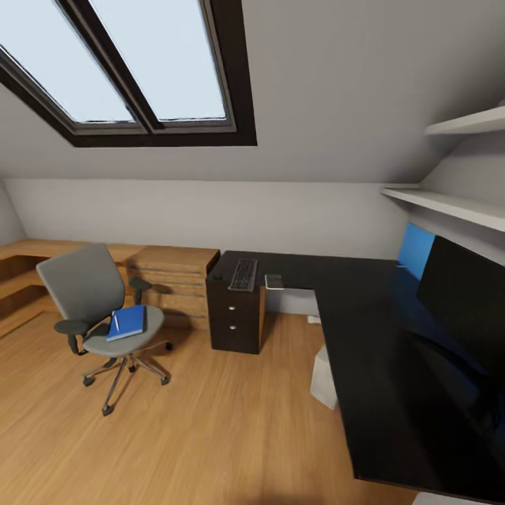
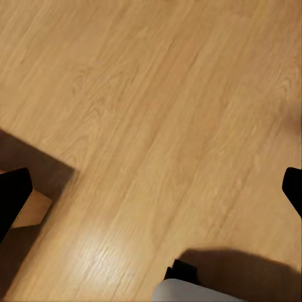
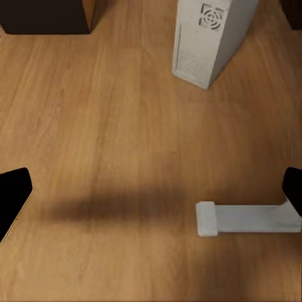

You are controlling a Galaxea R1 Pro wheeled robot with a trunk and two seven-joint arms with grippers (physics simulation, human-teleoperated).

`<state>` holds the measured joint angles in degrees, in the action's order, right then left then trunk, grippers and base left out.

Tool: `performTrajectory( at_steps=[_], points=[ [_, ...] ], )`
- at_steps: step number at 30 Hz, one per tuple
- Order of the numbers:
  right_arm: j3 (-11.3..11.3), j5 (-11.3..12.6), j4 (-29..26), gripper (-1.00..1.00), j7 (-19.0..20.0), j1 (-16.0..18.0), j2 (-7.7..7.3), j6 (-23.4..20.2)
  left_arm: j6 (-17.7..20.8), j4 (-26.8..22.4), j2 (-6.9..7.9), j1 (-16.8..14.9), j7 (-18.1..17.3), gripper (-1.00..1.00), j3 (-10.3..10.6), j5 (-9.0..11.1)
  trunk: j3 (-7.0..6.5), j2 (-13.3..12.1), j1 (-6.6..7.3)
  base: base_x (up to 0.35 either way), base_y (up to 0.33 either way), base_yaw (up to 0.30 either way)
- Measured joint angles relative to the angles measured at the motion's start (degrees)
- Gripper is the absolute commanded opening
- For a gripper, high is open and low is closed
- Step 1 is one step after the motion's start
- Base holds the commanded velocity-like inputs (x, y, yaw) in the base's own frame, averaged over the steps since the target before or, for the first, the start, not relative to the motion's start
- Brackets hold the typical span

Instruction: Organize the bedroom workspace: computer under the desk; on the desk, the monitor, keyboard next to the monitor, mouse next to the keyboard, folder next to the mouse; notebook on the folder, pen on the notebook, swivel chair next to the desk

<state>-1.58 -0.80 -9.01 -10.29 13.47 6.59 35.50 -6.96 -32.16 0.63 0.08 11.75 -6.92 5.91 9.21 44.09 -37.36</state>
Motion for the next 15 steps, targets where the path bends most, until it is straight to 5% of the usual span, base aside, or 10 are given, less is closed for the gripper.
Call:
performTrajectory(
  at_steps=[7, 15],
  points=[
    [0.04, -0.07, 0.0, 1.0, 0.23, -0.01, -0.11, 0.0, 0.0, 0.04, -0.04, 0.0, 0.02, 1.0, -0.01, 0.01, 0.0, 0.0, 0.0, 0.283, 0.222, 0.0],
    [-0.02, -0.07, 0.05, 1.0, 0.22, 0.0, -0.11, -0.16, -0.08, 0.11, 0.01, 0.0, 0.03, 1.0, 0.02, 0.04, 0.0, -0.01, -0.03, 0.058, 0.046, 0.0]
  ],
)
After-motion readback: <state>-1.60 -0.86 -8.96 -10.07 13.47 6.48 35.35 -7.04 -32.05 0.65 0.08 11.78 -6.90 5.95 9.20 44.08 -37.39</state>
